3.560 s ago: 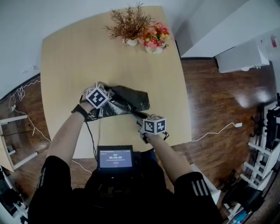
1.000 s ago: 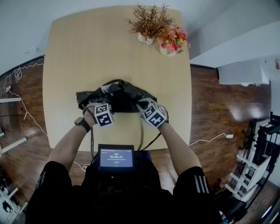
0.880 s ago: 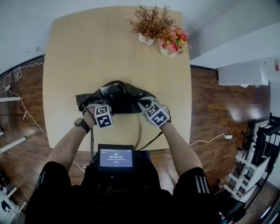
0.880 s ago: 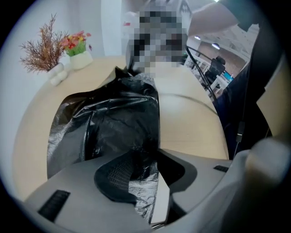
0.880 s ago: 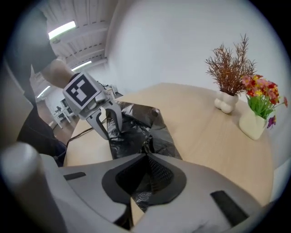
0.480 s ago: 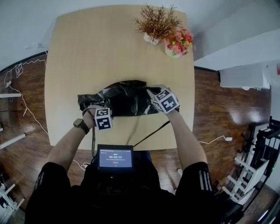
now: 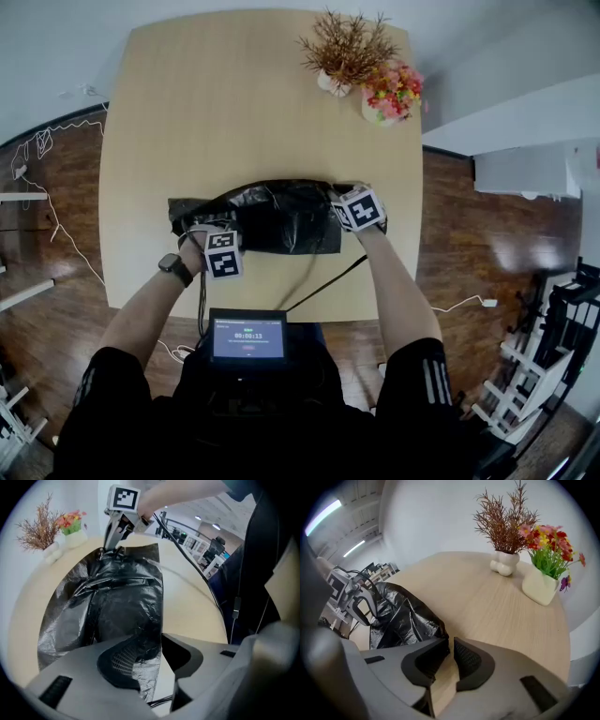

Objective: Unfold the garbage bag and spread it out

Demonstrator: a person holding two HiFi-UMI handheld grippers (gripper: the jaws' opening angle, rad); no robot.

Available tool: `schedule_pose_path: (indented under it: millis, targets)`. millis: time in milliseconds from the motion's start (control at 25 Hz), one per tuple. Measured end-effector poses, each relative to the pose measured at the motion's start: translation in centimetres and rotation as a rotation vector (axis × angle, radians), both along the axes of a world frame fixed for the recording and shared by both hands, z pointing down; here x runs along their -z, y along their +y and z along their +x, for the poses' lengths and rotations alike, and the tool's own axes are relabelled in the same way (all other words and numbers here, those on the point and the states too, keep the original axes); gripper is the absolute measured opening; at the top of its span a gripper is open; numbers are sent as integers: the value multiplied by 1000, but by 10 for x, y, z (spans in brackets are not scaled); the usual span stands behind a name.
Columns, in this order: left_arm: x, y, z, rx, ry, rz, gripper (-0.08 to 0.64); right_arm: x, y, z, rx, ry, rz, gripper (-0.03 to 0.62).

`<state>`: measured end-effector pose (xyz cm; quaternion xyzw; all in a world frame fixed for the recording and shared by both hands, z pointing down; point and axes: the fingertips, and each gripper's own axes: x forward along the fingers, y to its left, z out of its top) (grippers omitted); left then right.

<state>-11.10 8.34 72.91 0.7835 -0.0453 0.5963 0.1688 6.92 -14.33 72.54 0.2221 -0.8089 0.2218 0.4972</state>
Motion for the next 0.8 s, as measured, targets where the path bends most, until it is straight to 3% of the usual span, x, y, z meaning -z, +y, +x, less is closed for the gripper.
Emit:
schedule_pose_path:
  millis: [160, 280, 400, 560, 640, 800]
  targets:
    - [10, -10, 2, 20, 23, 55, 167, 42, -7, -15, -49, -134, 83, 166]
    - [38, -24, 4, 74, 70, 137, 167, 78, -7, -17, -94, -217, 159, 179]
    - [76, -47, -2, 140, 106, 294, 167, 114, 1, -19, -89, -253, 279, 179]
    - [105, -81, -44, 174, -6, 544, 167, 138, 27, -46, -7, -280, 333, 179]
    - [103, -87, -67, 188, -76, 566, 167, 134, 47, -65, 73, -268, 339, 179]
    - [83, -87, -99, 233, -137, 469, 168, 114, 88, -102, 206, -255, 297, 179]
